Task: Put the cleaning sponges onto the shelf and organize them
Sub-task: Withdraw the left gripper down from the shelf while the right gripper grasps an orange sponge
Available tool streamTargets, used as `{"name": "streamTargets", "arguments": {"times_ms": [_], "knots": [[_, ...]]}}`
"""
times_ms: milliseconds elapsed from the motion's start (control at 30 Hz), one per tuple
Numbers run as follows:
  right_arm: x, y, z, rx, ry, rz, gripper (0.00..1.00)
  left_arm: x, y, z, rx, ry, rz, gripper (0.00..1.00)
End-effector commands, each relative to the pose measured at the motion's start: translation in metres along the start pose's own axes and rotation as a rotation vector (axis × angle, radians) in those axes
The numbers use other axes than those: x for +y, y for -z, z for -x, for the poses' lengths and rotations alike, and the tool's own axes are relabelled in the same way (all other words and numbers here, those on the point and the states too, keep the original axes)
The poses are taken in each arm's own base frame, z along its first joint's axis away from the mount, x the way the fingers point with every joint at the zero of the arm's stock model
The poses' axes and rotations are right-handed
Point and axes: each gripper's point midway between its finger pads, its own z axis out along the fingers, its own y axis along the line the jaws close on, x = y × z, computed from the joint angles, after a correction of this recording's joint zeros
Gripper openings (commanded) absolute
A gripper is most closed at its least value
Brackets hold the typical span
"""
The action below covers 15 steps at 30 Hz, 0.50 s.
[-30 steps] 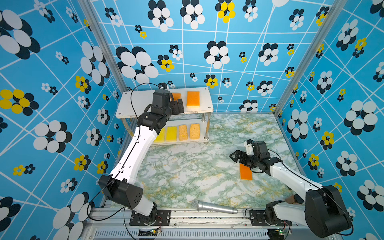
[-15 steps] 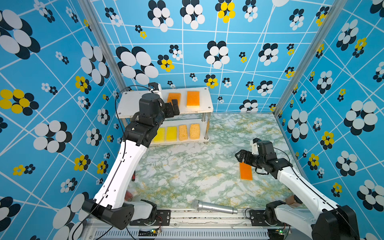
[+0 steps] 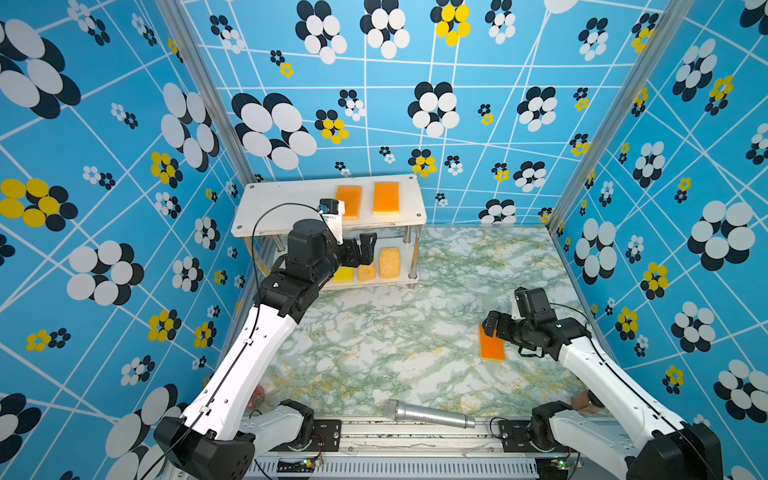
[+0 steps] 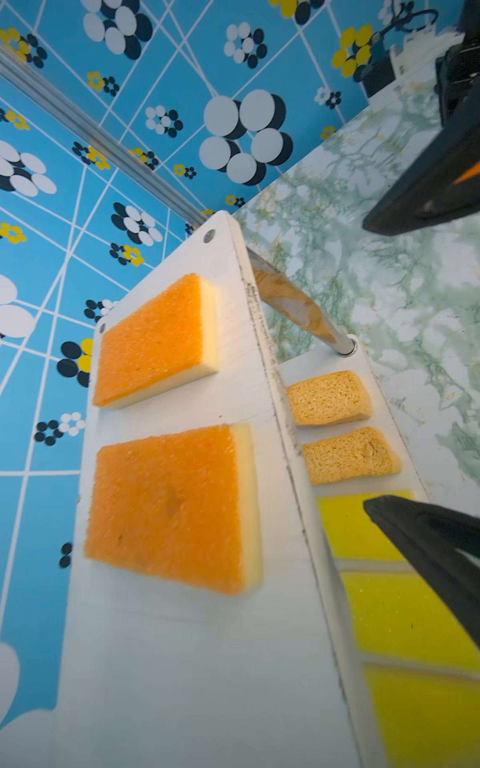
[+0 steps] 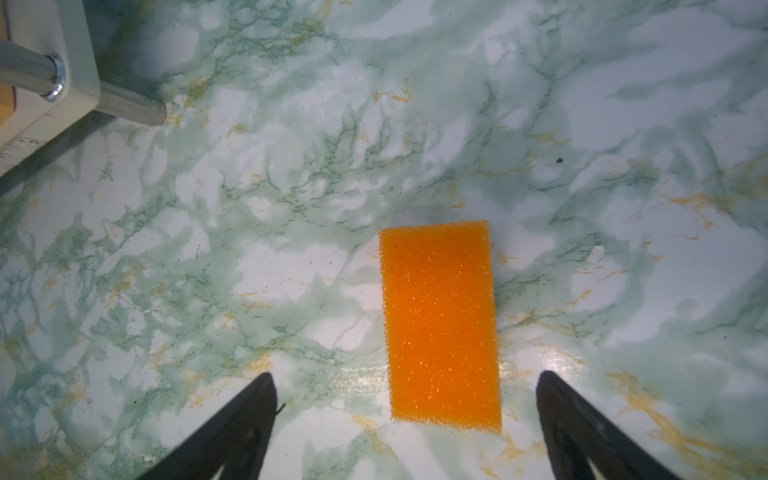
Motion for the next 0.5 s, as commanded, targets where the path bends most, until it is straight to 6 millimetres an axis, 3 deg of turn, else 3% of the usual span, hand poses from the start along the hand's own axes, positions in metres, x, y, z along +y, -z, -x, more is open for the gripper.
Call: {"name": "streamTargets", "arguments": {"times_ms": [0, 267, 467], "knots": [[-0.011, 0.0, -0.008, 0.022, -0.009, -0.042, 0.99, -0.027, 0.008, -0.002, -0.037, -0.01, -0.131, 0.99], [-0.01, -0.009, -0.021, 0.065, -0.021, -0.019, 0.99, -0.052, -0.013, -0.083, 0.132, -0.001, -0.227, 0.99], [-0.006, -0.014, -0.026, 0.085, -0.026, 0.009, 0.99, -0.048, -0.028, -0.14, 0.259, 0.002, -0.211, 0.99]]}}
